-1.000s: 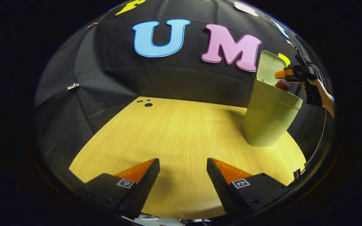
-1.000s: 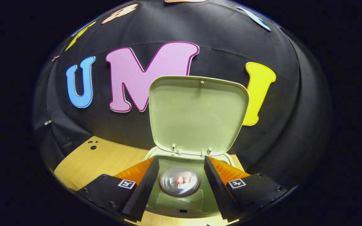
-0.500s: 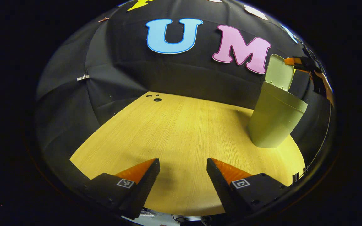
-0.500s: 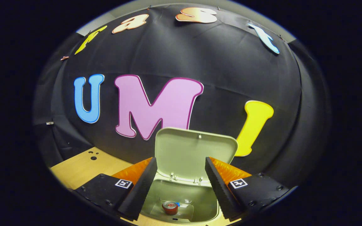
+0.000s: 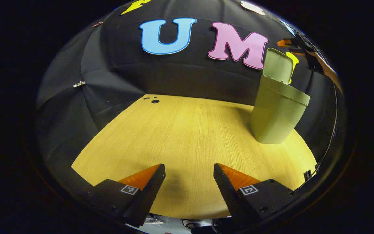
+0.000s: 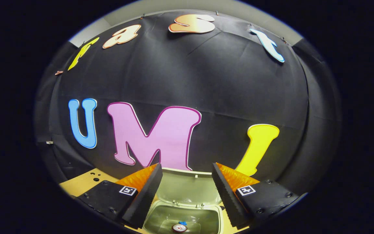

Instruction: Press the lid of the desktop garbage bin to open it, pick up the crumpled paper on the desktop and throw it into the bin, then pick up the pop can on the desktop and drop it into the bin, and finally close the garbage bin lid.

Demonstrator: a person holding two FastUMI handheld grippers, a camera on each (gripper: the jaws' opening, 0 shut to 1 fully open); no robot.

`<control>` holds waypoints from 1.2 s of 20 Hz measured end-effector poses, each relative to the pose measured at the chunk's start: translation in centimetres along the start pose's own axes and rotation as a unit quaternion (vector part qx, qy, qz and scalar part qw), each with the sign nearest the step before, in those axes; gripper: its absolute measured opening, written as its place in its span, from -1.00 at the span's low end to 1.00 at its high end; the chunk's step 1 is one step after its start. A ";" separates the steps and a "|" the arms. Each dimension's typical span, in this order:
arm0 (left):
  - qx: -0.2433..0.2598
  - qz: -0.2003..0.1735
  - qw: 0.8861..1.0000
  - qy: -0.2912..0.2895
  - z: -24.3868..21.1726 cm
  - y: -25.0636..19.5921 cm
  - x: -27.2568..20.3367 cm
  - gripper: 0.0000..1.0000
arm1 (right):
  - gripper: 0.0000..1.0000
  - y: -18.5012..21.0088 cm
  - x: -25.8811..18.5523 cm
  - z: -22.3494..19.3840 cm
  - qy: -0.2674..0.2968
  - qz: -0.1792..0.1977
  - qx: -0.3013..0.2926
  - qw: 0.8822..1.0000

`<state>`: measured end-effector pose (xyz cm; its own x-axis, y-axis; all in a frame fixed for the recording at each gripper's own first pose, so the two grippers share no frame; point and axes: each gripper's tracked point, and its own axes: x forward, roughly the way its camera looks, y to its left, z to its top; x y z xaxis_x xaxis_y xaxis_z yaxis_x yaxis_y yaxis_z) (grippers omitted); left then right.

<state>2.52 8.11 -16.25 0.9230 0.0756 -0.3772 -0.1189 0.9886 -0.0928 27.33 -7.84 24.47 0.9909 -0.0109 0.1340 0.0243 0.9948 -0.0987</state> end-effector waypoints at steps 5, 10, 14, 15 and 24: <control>0.002 0.013 1.000 0.003 -0.4 1.2 -0.5 0.93 | 0.92 -1.2 2.7 0.8 0.003 -0.025 0.004 1.000; -0.024 0.030 0.999 0.004 -0.6 2.2 -0.7 0.93 | 0.92 -3.0 5.6 0.2 0.031 -0.049 0.032 0.998; -0.027 0.037 0.999 0.000 -0.4 2.5 -0.7 0.93 | 0.92 -3.5 6.6 -2.1 0.072 -0.053 0.062 0.994; -0.029 0.037 0.999 0.000 -0.2 2.5 -0.7 0.93 | 0.92 -3.6 6.6 -2.7 0.084 -0.054 0.069 0.993; -0.008 0.020 0.999 -0.032 3.2 1.6 -0.6 0.92 | 0.93 -2.8 3.3 -3.9 0.133 -0.037 0.073 0.988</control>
<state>2.95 10.10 -13.26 0.9389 0.1239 -0.3212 -0.1616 0.9824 -0.0935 31.03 -11.07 21.30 0.9875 -0.0900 -0.1294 0.0969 0.9941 0.0481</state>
